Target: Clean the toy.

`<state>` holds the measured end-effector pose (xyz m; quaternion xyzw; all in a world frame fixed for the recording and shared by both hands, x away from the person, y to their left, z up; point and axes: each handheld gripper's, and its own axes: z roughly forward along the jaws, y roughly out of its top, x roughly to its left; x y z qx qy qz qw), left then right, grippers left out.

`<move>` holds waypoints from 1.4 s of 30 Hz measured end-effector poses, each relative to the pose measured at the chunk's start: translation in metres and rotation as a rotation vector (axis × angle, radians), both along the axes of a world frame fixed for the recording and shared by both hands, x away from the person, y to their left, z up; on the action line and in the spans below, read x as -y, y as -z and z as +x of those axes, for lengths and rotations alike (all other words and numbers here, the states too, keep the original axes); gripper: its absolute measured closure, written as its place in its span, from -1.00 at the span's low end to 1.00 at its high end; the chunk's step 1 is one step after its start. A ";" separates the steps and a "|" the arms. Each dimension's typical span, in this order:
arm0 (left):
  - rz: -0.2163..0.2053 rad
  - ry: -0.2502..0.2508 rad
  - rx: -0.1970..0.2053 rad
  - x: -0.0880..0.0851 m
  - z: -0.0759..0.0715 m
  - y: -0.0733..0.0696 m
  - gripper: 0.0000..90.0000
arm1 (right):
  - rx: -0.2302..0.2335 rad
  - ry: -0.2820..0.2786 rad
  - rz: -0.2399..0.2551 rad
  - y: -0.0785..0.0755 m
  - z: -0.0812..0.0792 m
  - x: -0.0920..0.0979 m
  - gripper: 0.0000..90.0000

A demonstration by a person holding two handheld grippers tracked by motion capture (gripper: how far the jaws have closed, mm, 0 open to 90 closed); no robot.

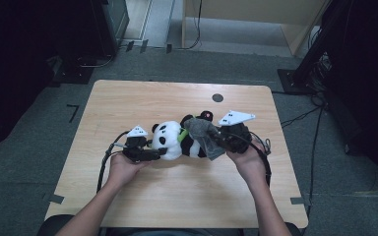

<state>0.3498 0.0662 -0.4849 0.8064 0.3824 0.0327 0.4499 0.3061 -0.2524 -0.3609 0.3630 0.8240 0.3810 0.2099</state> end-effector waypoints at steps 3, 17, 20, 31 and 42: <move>-0.006 0.000 0.007 0.000 0.001 0.001 -0.11 | 0.013 0.026 0.016 -0.005 0.007 0.010 0.77; 0.003 0.004 0.023 0.000 0.000 0.001 -0.13 | -0.026 0.157 0.035 0.017 0.047 0.056 0.77; 0.010 0.008 0.026 -0.001 0.000 0.000 -0.13 | -0.038 0.165 0.055 0.024 0.056 0.063 0.77; 0.005 0.005 0.020 -0.002 0.001 0.000 -0.15 | -0.078 0.317 0.071 0.056 0.078 0.107 0.77; 0.002 0.002 0.022 -0.001 0.001 0.001 -0.17 | -0.147 0.389 0.014 0.098 0.102 0.120 0.73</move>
